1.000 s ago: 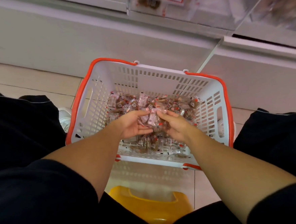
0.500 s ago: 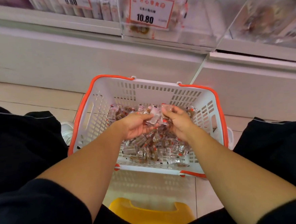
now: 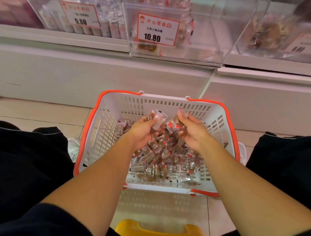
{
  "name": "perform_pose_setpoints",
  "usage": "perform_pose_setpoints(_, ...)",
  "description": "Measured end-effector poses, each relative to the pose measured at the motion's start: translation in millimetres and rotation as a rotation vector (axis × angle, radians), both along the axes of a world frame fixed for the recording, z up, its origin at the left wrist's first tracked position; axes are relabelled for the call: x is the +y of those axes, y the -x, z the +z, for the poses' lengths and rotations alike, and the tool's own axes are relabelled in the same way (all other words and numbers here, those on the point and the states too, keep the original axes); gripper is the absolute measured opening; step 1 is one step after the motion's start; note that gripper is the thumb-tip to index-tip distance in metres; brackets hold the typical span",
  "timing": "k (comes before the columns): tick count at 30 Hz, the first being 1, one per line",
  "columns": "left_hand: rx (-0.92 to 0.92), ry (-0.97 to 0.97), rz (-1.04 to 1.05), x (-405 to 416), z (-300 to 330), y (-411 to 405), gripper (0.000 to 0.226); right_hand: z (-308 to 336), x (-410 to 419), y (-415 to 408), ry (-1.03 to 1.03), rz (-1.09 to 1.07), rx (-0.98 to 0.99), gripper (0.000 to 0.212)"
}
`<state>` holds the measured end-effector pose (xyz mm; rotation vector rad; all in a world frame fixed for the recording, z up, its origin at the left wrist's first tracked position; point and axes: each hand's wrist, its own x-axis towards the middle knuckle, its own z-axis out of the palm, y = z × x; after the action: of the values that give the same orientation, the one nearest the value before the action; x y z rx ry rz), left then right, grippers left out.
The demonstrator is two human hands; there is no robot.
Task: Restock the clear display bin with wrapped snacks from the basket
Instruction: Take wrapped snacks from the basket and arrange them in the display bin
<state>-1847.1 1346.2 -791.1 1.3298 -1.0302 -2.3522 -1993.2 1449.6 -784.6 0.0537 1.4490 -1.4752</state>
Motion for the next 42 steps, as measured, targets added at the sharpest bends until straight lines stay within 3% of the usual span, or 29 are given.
perform_pose_setpoints(3, 0.062, 0.022, -0.127, 5, 7, 8, 0.033, -3, -3, -12, 0.026, 0.057, -0.024, 0.024)
perform_pose_setpoints(7, 0.122, -0.043, -0.199, 6, 3, 9, 0.065, -4, -6, -15, 0.034, 0.070, 0.027, 0.031)
perform_pose_setpoints(11, 0.160, -0.070, -0.215, 8, 5, 9, 0.039, -11, -7, -18, -0.074, 0.045, 0.331, 0.049)
perform_pose_setpoints(14, 0.206, -0.146, -0.136, 11, 3, 12, 0.034, -14, -7, -23, -0.093, 0.070, 0.539, 0.041)
perform_pose_setpoints(19, 0.242, -0.205, -0.120, 10, 4, 11, 0.035, -17, -5, -25, -0.074, 0.050, 0.598, 0.020)
perform_pose_setpoints(25, 0.296, -0.191, -0.165, 12, 5, 12, 0.042, -16, -7, -28, -0.032, 0.090, 0.719, 0.036)
perform_pose_setpoints(30, 0.307, -0.234, -0.129, 11, 6, 7, 0.035, -18, -5, -36, -0.117, 0.111, 0.885, 0.026)
perform_pose_setpoints(37, 0.178, -0.176, -0.217, 7, 8, 9, 0.069, -15, -6, -38, -0.023, 0.237, 0.760, 0.036)
perform_pose_setpoints(42, 0.000, -0.041, -0.317, 8, 12, 12, 0.072, -8, -13, -32, 0.048, 0.359, 0.567, 0.043)
